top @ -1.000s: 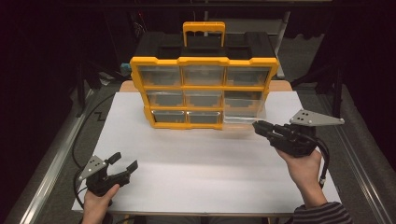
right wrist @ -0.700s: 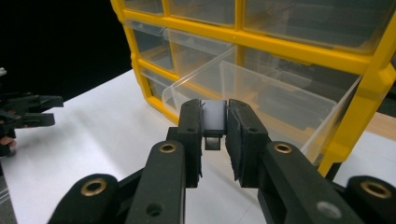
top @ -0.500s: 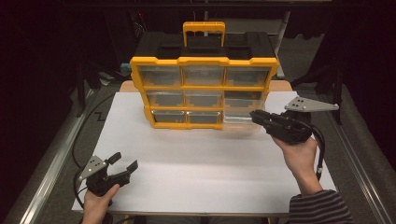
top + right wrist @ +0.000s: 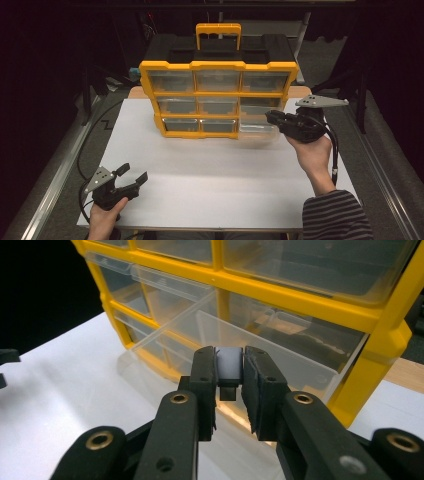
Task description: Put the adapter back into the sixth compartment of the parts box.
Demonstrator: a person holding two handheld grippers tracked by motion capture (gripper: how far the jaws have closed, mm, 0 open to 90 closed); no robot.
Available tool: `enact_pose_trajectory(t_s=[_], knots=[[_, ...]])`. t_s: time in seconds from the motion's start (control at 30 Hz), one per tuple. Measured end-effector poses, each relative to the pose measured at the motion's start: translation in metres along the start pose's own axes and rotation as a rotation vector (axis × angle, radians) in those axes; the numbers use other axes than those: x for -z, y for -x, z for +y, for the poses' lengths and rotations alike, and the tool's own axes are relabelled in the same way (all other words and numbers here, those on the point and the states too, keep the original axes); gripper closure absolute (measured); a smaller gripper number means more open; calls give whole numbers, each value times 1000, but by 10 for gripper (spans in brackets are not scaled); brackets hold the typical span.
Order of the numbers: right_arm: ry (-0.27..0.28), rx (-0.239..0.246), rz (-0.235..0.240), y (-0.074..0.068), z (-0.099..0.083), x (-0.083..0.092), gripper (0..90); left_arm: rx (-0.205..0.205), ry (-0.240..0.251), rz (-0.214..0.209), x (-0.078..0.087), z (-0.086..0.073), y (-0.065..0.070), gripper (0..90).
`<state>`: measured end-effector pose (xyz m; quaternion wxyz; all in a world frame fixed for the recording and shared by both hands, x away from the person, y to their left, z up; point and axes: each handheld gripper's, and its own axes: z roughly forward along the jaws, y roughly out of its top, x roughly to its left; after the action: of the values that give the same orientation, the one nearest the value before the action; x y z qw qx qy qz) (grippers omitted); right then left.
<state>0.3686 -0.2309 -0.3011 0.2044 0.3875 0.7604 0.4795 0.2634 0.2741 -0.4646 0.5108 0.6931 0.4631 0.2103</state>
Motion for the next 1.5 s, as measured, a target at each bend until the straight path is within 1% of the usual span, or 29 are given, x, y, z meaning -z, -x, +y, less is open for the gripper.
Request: enact_pose_trajectory(t_s=[0.2, 0.27, 0.3, 0.33, 0.4, 0.43, 0.47, 0.57, 0.6, 0.63, 0.67, 0.7, 0.8, 0.87, 0.93, 1.03, 1.2, 1.33, 1.5], knots=[[-22, -4, -19, 2, 1, -6, 763, -2, -2, -2, 0, 0, 0, 228], [-27, -7, -28, 2, 1, -7, 705, -2, -1, -2, 0, 0, 0, 228], [-25, -9, -30, 2, 1, -7, 697, -1, -1, -1, 0, 0, 0, 228], [-14, -7, -30, 1, 1, -6, 697, 0, 0, -1, 0, 0, 0, 228], [-9, -3, -29, 1, 1, -5, 693, -1, -1, -1, 0, 0, 0, 228], [-7, -4, -24, 0, 1, -3, 669, -1, -3, -1, 0, 0, 0, 228], [-7, -4, -24, 0, 1, -3, 669, -1, -3, -1, 0, 0, 0, 228], [12, -3, -9, -3, -1, 2, 612, -3, -4, -2, -1, 0, 0, 228], [12, -3, -9, -3, -1, 2, 612, -2, -4, -2, -1, 0, 0, 228], [24, 0, -3, -3, -2, 3, 597, -1, -3, -1, -1, 0, 0, 228], [36, 7, -2, -6, -3, 6, 557, -1, -3, -2, -1, 0, 0, 228], [36, 7, -2, -6, -3, 6, 557, -1, -3, -2, -1, 0, 0, 228], [56, 28, -4, -10, -5, 10, 512, 0, -3, -1, -1, 0, 0, 228], [60, 28, -2, -11, -6, 11, 502, -1, -3, -2, -1, 0, 0, 228], [84, 35, 7, -14, -9, 16, 477, 0, -4, -1, -1, 0, 0, 228], [92, 46, 11, -17, -13, 20, 460, 1, -4, -1, -1, 0, 0, 228], [98, 46, 20, -20, -18, 26, 446, 1, -3, 0, -1, 0, 0, 228], [114, 51, 32, -22, -24, 34, 439, 2, -4, 1, -1, 0, 0, 228], [122, 62, 33, -26, -31, 39, 434, 2, -3, 0, -1, 0, 0, 228]])
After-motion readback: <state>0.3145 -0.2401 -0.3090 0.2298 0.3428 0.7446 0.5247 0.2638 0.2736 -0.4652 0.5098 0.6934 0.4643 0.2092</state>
